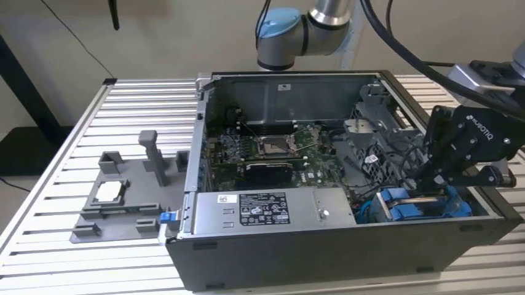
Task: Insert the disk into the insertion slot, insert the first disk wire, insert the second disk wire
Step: 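Insert the second disk wire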
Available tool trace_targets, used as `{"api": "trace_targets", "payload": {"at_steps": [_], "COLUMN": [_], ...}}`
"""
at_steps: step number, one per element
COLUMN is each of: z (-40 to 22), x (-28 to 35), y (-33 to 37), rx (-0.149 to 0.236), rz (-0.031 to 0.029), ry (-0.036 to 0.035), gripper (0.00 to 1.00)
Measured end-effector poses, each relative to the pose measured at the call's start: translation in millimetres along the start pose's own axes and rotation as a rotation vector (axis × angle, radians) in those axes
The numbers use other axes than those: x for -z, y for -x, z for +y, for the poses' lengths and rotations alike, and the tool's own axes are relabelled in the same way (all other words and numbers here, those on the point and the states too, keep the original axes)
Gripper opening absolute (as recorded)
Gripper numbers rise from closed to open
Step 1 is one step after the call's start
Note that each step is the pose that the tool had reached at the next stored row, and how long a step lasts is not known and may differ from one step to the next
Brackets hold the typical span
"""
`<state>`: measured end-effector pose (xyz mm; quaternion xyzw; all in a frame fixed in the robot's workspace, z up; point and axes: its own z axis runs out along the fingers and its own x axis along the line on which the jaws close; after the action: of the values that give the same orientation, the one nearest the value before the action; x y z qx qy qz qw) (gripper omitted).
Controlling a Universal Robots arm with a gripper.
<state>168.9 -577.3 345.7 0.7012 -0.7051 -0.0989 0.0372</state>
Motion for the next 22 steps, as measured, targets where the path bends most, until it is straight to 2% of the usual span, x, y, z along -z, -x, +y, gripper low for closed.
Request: {"api": "trace_targets", "payload": {"at_steps": [3,5,7,12,13,15,22], "z": [1.4,2.6,3.6,6.4,7.2,7.9,8.0], "x": [3.7,6.2,6.6,8.1,8.8,11.1,11.2], "y": [0.3,0.5,0.6,0.8,0.9,1.2,1.2], "rx": [-0.001,0.0,0.001,0.005,0.005,0.006,0.006], "rz": [-0.0003,-0.0003,-0.0006,-0.0002,0.0,-0.0001,-0.0023], "ry": [-0.0007,-0.0049,-0.0193,-0.0682,-0.0728,-0.0739,-0.074], "gripper": [0.24,0.24,0.24,0.24,0.24,0.24,0.24]}}
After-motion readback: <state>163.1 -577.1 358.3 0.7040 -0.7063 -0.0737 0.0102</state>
